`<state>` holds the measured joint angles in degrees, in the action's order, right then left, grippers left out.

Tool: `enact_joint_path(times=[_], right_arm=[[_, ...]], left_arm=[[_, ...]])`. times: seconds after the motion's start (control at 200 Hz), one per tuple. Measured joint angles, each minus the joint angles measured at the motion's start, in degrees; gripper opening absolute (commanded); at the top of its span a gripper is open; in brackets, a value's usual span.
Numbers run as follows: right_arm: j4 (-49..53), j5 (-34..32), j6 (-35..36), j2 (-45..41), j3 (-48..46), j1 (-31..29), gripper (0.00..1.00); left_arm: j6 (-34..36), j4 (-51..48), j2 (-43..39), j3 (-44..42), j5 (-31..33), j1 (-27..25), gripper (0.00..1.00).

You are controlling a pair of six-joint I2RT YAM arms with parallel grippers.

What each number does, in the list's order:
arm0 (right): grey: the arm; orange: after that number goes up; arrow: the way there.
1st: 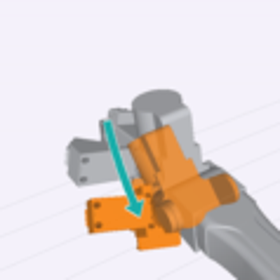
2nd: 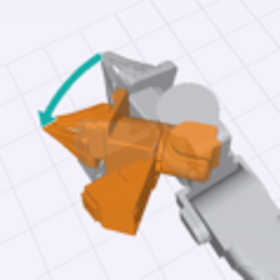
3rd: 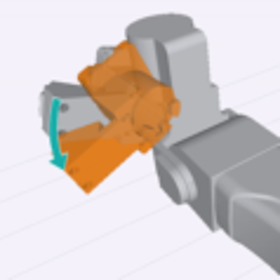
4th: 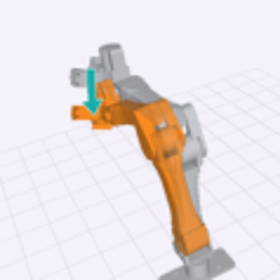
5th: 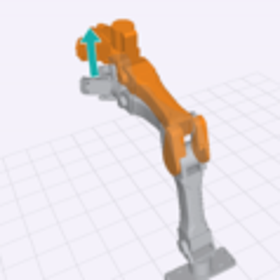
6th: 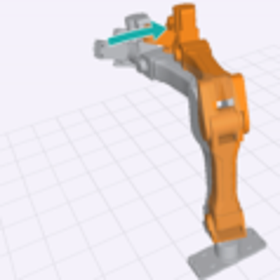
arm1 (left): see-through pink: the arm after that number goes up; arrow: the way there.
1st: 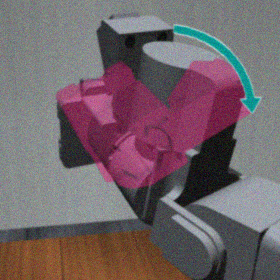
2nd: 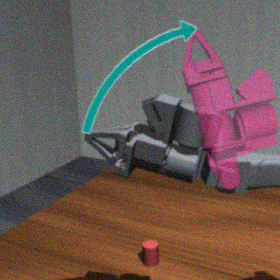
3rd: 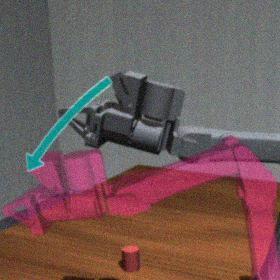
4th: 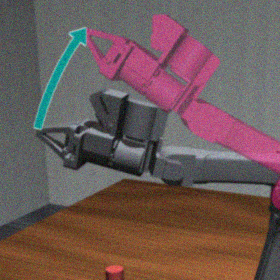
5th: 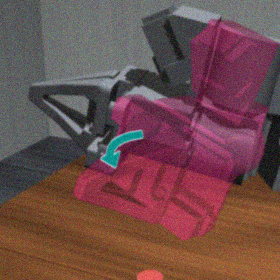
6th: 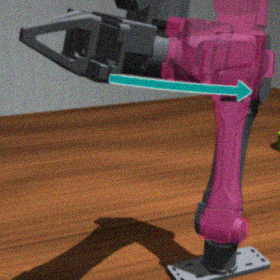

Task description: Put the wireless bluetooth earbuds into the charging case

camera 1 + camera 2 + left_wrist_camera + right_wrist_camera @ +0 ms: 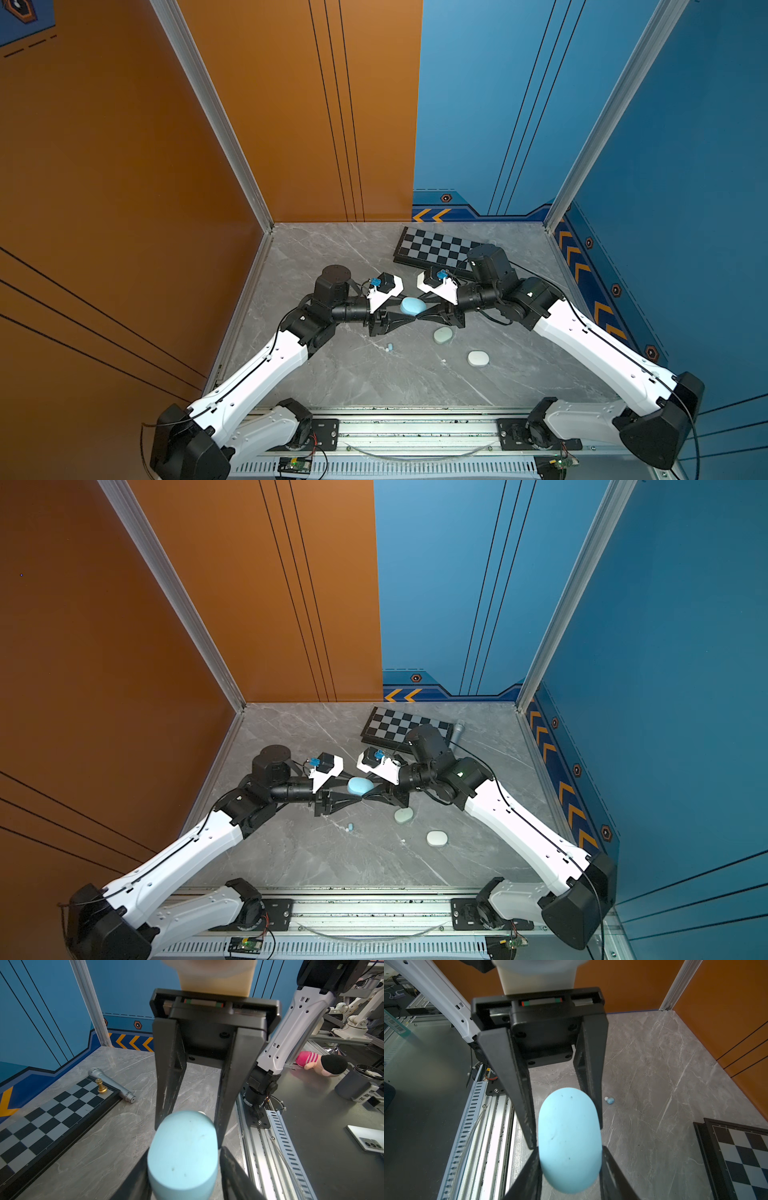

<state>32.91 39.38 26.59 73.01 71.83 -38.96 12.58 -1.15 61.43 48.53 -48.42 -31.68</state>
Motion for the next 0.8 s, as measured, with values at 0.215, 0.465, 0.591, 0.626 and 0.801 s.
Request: enact_joint_path(times=[0.215, 0.465, 0.591, 0.626, 0.801], right_arm=[[0.4, -0.2, -0.9, 0.0, 0.0, 0.0, 0.09], [0.6, -0.1, -1.4, 0.0, 0.0, 0.3, 0.09], [0.4, 0.3, -2.6, 0.0, -0.1, 0.8, 0.19], [0.0, 0.5, -3.1, -0.1, -0.4, 1.0, 0.20], [-2.8, 2.5, -6.2, -0.8, -2.4, 2.3, 0.29]], left_arm=[[-0.1, 0.2, 0.2, 0.2, 0.1, -0.1, 0.41], [0.0, 0.1, 0.6, 0.6, 0.2, -0.1, 0.16], [0.0, 0.2, 0.9, 0.8, 0.2, -0.1, 0.02], [0.0, 0.2, 1.0, 0.9, 0.2, -0.1, 0.00], [0.0, 0.1, 1.4, 1.4, 0.2, -0.1, 0.00]])
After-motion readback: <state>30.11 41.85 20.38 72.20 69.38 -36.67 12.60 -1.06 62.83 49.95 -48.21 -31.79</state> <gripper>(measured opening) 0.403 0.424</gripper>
